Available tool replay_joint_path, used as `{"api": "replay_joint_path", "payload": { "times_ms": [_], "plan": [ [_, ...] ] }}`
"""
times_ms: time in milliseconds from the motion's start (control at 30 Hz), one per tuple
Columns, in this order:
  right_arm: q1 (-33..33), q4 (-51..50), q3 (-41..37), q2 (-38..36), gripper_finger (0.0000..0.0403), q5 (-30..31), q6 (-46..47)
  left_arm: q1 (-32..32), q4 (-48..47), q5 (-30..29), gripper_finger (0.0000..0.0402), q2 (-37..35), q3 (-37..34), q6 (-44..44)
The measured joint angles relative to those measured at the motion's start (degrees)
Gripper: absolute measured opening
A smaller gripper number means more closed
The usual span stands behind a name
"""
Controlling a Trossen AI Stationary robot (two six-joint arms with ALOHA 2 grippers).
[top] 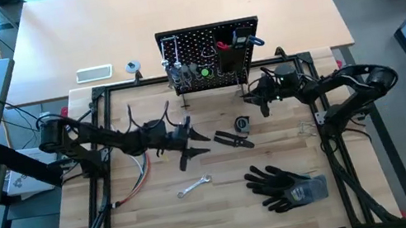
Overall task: Hang tools onto peg board
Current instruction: Hang the wrench on the peg board
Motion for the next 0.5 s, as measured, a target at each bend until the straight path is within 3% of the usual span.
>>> {"api": "replay_joint_path", "payload": {
  "times_ms": [233, 500],
  "plan": [
    [0.0, -0.1, 0.0, 0.0, 0.0176, -1.7, 1.9, -2.8, -6.0, 0.1, 0.0165, 0.0, 0.0, 0.0],
    [0.5, -2.9, 0.0, 0.0, 0.0185, -3.0, 3.3, -6.2, -10.5, 0.0, 0.0165, 0.0, 0.0, -2.5]
  ]
}}
